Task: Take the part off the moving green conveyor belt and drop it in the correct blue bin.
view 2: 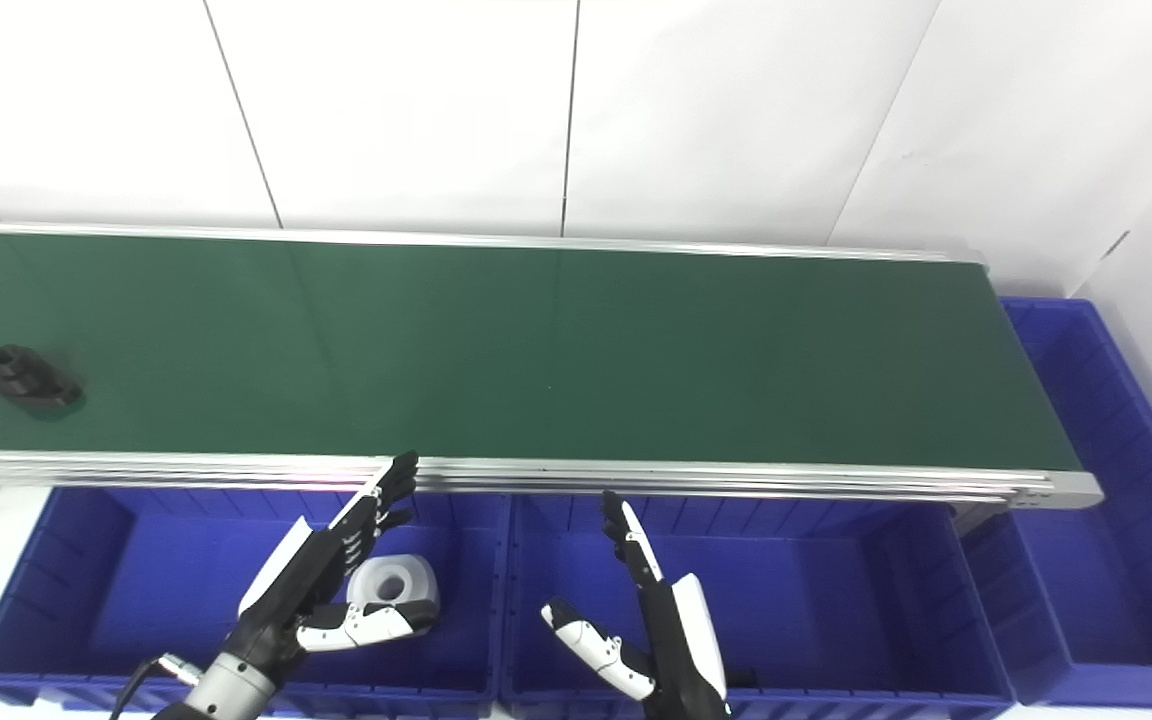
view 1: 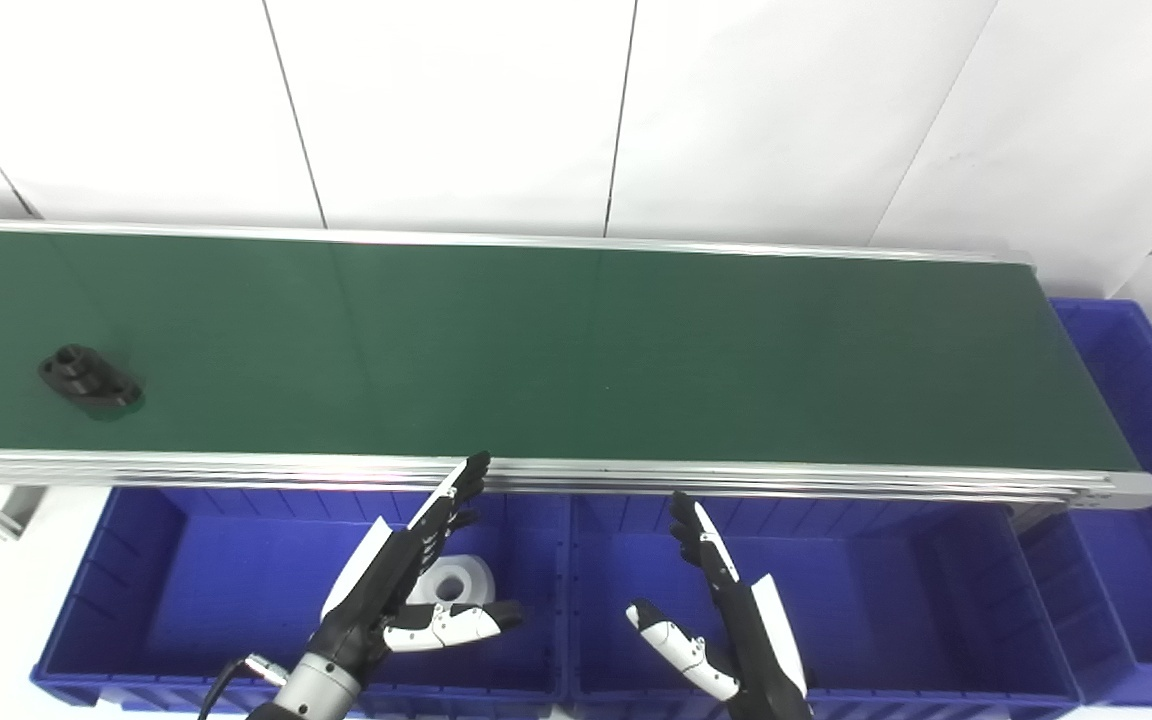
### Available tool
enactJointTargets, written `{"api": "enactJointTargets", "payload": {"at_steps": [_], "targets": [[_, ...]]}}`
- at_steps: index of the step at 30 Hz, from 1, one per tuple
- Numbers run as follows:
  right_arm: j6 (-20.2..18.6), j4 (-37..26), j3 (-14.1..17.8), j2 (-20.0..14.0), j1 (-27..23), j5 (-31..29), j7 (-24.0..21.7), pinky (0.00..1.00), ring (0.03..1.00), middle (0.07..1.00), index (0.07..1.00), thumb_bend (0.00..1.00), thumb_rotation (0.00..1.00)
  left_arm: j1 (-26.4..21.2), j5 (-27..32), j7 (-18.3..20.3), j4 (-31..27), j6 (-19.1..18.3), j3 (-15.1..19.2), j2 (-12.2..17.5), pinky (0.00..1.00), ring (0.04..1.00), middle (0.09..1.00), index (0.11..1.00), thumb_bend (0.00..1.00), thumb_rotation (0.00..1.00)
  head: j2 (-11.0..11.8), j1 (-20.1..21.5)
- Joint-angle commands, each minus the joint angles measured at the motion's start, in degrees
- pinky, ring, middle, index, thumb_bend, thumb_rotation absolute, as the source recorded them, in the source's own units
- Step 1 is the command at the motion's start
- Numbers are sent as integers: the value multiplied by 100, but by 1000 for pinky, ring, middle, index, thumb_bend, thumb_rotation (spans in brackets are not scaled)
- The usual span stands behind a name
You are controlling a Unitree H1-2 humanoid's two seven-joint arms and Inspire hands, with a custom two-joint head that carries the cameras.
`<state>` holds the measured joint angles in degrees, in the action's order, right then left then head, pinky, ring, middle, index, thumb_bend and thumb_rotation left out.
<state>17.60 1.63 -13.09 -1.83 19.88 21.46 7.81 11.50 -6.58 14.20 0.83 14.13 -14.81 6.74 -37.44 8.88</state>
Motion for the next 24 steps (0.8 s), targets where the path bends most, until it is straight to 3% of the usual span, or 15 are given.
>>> {"api": "enactJointTargets", "payload": {"at_steps": [1, 20, 24], "targets": [[313, -108, -1, 37, -57, 19, 81, 882, 914, 938, 972, 763, 745, -41, 9, -38, -180, 66, 7, 1, 917, 991, 996, 971, 782, 433, 8, -3], [287, -134, 22, 56, -23, -58, 65, 891, 924, 948, 977, 754, 709, -34, -16, -59, -173, 154, -3, -14, 919, 984, 992, 965, 779, 437, 11, 14], [314, -102, 36, 11, -32, -18, 79, 883, 920, 948, 979, 751, 714, -54, -55, -86, -97, 234, -25, -44, 920, 983, 991, 962, 779, 432, 176, -351]]}}
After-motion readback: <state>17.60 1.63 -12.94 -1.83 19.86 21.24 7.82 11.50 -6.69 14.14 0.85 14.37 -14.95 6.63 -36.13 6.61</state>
